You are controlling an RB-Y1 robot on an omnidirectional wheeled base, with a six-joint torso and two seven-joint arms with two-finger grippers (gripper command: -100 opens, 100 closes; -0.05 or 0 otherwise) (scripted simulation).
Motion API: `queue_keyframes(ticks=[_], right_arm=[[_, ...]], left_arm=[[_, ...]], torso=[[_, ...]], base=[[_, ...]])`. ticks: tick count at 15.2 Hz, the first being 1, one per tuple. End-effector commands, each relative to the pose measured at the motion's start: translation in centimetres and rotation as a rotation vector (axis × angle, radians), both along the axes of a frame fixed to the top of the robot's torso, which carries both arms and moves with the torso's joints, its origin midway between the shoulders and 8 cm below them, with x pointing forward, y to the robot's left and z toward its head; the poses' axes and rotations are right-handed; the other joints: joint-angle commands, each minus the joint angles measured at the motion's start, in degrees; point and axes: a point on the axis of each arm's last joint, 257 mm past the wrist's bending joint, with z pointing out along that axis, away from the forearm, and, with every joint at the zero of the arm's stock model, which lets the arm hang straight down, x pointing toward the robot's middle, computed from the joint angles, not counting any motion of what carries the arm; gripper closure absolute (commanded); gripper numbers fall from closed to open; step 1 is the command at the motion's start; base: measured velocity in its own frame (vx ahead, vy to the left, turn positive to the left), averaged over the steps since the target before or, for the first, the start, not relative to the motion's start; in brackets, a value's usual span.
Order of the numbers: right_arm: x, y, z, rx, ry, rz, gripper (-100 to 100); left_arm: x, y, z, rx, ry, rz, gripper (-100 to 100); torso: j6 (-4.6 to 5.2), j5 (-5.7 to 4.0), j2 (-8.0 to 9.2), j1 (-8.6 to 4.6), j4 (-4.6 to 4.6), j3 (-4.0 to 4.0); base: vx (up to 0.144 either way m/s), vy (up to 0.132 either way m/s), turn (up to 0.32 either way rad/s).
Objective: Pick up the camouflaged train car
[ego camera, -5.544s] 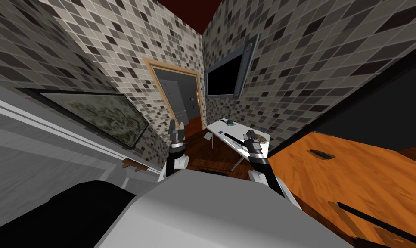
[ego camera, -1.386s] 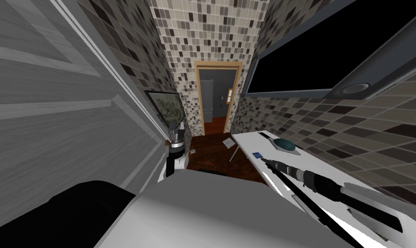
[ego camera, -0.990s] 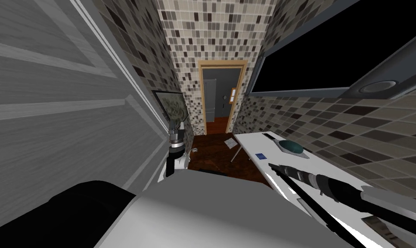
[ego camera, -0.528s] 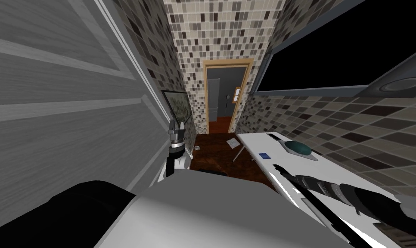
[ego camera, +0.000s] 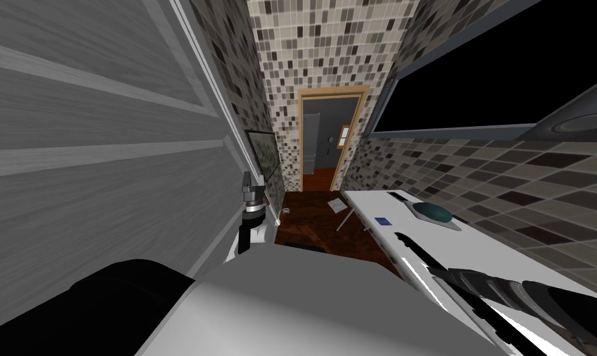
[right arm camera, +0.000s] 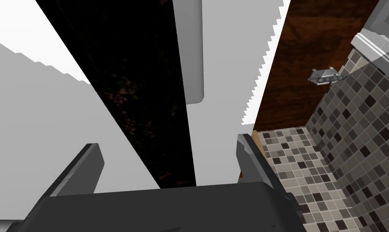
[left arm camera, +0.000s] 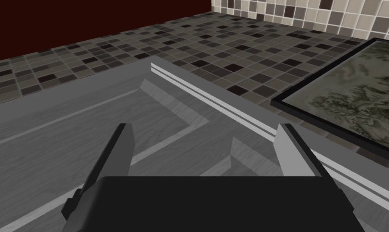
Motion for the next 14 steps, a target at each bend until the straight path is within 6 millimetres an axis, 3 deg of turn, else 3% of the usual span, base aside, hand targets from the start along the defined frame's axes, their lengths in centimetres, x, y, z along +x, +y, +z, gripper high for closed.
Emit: queue_keyframes(ticks=[1, 5, 6, 7, 11, 14], right_arm=[[-0.9, -0.1, -0.9, 0.000, 0.004, -0.009, -100], [-2.8, 0.0, -2.7, 0.005, 0.012, -0.030, -100], [-2.2, 0.0, -2.1, 0.004, 0.009, -0.024, -100], [-2.3, 0.0, -2.2, 0.003, 0.010, -0.025, 100], [-2.2, 0.0, -2.1, 0.003, 0.009, -0.023, 100], [-0.3, -0.1, -0.3, -0.001, 0.001, -0.002, 100]], left_arm=[[0.0, 0.0, 0.0, 0.000, 0.000, 0.000, 0], [0.0, 0.0, 0.0, 0.000, 0.000, 0.000, 0], [0.0, 0.0, 0.0, 0.000, 0.000, 0.000, 0], [0.0, 0.0, 0.0, 0.000, 0.000, 0.000, 0], [0.0, 0.0, 0.0, 0.000, 0.000, 0.000, 0], [0.0, 0.0, 0.0, 0.000, 0.000, 0.000, 0]], torso=[[0.00, 0.00, 0.00, 0.00, 0.00, 0.00], [-0.02, -0.07, -0.45, -0.24, -0.12, -0.27], [-0.02, -0.07, -0.47, -0.27, -0.12, -0.29], [-0.02, -0.06, -0.43, -0.25, -0.12, -0.27], [0.02, -0.07, -0.28, -0.21, -0.09, -0.18], [0.10, 0.01, -0.04, -0.11, -0.04, -0.05]], base=[[0.044, -0.001, 0.097], [0.070, -0.023, 0.082], [0.039, -0.020, 0.031], [0.014, -0.008, 0.003], [0.002, -0.001, 0.001], [-0.064, 0.021, -0.127]])
